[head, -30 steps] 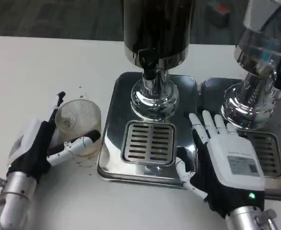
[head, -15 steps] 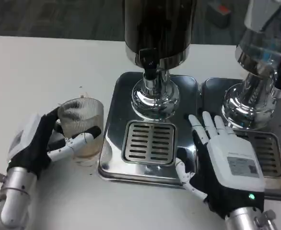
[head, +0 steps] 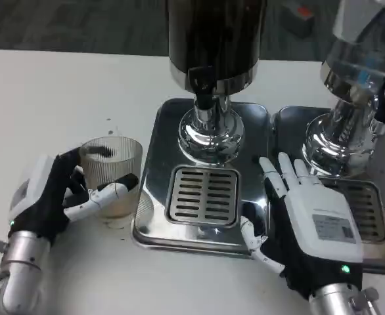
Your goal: Grasp the cup under the faucet to collect the drink, then remove the cup.
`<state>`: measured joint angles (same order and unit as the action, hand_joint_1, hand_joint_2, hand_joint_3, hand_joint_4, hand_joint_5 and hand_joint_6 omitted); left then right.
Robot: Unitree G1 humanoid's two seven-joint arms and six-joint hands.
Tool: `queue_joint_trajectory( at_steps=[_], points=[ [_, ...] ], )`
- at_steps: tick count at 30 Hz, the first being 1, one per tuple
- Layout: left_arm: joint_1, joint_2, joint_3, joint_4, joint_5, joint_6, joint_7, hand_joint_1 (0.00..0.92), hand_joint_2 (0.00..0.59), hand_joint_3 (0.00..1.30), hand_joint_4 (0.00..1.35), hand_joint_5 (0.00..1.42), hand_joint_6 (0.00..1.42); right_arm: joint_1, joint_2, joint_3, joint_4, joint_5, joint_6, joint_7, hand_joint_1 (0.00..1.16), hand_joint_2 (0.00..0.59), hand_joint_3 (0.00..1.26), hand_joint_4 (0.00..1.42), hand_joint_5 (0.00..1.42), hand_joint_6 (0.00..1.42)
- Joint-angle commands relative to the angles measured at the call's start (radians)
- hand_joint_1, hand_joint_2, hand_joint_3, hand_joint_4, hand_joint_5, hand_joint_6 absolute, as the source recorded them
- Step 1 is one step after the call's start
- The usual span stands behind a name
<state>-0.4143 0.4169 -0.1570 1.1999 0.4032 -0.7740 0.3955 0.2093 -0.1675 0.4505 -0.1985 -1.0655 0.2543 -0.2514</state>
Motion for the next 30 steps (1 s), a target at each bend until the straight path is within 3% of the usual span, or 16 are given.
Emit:
queue_joint_trajectory(
  at_steps=[1, 17, 27, 30],
  points=[
    [0.006, 0.001, 0.005, -0.015, 0.006, -0.035, 0.063, 0.422, 0.103, 0.55, 0.64, 0.86, 0.89, -0.003, 0.001, -0.006, 0.004, 0.009, -0.001, -0.003, 0.34, 0.544, 0.11, 0.00, 0.01, 0.11],
    [-0.019, -0.004, 0.000, -0.050, 0.016, -0.093, 0.089, 0.461, 0.090, 0.59, 0.67, 0.88, 0.93, -0.004, -0.002, -0.010, -0.001, 0.002, -0.001, -0.008, 0.34, 0.539, 0.11, 0.00, 0.01, 0.11],
    [-0.073, -0.019, -0.057, -0.060, 0.102, -0.087, 0.122, 0.460, 0.081, 0.59, 0.67, 0.88, 0.93, 0.007, 0.005, -0.013, -0.018, -0.012, 0.015, -0.019, 0.35, 0.535, 0.11, 0.00, 0.01, 0.09],
    [-0.100, -0.016, -0.114, -0.052, 0.177, -0.062, 0.160, 0.459, 0.081, 0.59, 0.67, 0.88, 0.93, 0.022, 0.019, -0.013, -0.042, -0.031, 0.045, -0.024, 0.36, 0.535, 0.11, 0.00, 0.00, 0.03]
  ],
)
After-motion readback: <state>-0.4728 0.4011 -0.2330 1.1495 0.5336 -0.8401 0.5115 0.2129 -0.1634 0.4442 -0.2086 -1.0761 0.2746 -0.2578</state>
